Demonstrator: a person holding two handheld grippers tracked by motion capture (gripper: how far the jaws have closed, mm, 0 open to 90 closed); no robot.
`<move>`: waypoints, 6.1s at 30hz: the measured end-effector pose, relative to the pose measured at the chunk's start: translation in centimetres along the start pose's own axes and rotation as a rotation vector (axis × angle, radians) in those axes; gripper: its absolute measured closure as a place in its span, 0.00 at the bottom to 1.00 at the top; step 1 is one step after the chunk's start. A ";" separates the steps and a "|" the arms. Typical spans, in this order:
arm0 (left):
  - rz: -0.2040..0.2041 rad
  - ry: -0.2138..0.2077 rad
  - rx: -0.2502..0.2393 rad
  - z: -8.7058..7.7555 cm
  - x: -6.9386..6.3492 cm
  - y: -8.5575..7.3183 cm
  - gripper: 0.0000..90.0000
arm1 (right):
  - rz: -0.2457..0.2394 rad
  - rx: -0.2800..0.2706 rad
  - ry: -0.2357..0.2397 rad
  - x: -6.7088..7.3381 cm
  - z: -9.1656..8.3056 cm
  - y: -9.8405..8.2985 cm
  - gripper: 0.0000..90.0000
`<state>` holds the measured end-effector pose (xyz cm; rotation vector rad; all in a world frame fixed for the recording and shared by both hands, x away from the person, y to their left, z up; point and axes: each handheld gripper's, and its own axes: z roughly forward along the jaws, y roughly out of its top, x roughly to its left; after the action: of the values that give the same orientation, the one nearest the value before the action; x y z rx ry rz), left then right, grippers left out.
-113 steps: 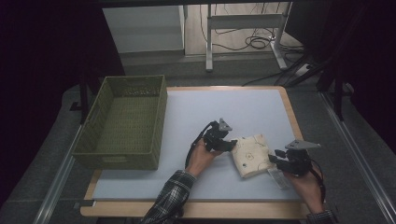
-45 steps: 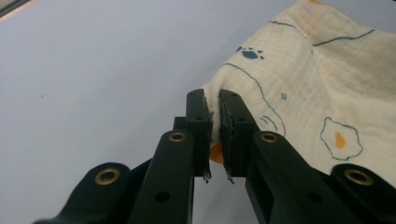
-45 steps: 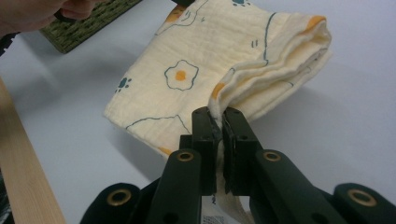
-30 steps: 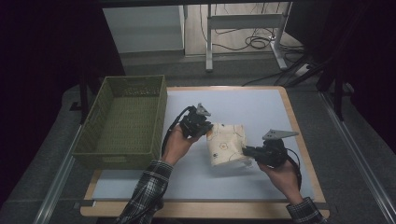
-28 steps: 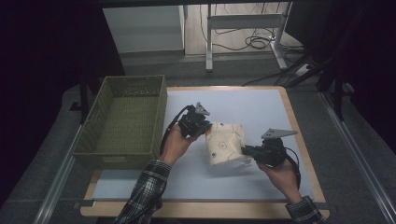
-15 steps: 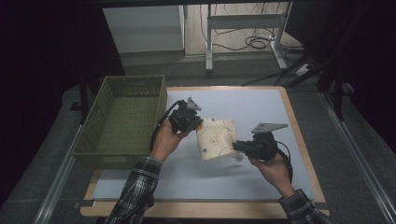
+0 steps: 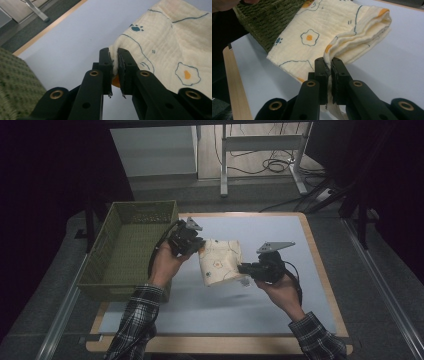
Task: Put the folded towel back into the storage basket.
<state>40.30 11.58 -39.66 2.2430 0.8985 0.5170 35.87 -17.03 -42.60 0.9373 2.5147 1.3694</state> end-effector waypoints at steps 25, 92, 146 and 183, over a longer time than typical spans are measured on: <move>-0.038 0.102 0.015 -4.1 3.8 -1.5 0.92 | -0.044 -0.007 0.044 2.4 3.5 4.8 0.94; -0.263 0.302 0.057 -11.4 13.2 -14.1 0.92 | -0.100 0.054 0.191 15.2 19.9 10.3 0.93; -0.312 0.235 0.016 -7.1 12.1 -13.7 0.40 | -0.175 0.034 0.084 13.8 18.8 9.8 0.47; -0.316 0.015 -0.084 -4.3 7.6 -7.6 0.06 | -0.139 0.016 0.050 6.6 10.9 5.9 0.21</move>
<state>39.61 23.03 -41.04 1.9742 1.1895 0.4169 37.52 -3.05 -43.12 0.7240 2.5767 1.3488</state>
